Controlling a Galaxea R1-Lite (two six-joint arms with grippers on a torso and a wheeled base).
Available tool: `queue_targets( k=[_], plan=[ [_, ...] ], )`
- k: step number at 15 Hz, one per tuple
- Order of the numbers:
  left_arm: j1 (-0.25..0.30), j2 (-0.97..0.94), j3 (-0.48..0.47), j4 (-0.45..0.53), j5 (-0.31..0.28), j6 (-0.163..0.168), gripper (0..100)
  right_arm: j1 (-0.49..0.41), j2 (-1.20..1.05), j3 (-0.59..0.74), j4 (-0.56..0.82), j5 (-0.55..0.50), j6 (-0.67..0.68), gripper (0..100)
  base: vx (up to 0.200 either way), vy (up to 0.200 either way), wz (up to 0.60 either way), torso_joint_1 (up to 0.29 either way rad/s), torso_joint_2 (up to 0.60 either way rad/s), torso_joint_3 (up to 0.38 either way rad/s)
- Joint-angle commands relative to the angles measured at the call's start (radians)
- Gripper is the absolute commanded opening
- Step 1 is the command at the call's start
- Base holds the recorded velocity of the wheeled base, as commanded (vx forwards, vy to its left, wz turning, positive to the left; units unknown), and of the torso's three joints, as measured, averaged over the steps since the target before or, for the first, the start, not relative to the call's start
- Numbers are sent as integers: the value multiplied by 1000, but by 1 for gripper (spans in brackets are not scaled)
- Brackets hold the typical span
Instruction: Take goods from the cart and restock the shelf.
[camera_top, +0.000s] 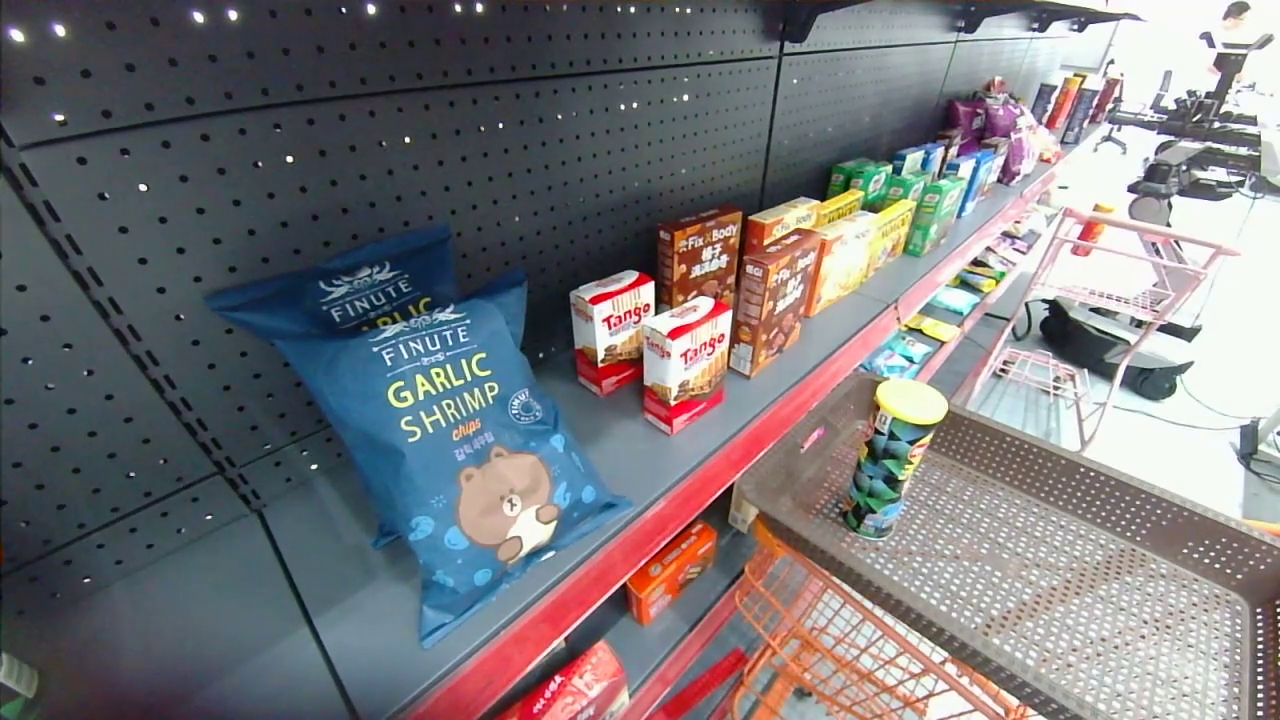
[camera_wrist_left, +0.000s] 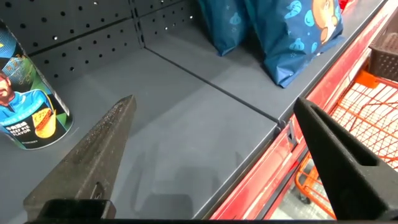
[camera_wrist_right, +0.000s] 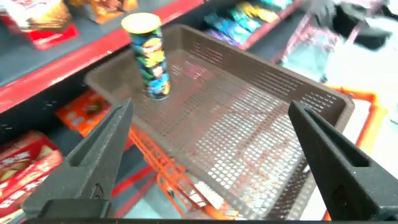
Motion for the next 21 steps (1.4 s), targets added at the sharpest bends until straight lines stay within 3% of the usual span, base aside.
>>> queue_targets(
  k=[1,6,10,16,21],
  plan=[
    [0,0,0,0,-1,1,100,-74,326,-24,-92,-24,-1,100,0,0,0,0,0,0],
    [0,0,0,0,-1,1,100,-59,720,-26,-400,-10,-61,100,0,0,0,0,0,0],
    [0,1,0,0,-1,1,100,3,850,-13,-534,128,-59,100,0,0,0,0,0,0],
    [0,1,0,0,-1,1,100,1,1087,-30,-703,156,-59,100,0,0,0,0,0,0],
    [0,1,0,0,-1,1,100,1,1334,-161,-865,208,-64,100,0,0,0,0,10,0]
  ],
)
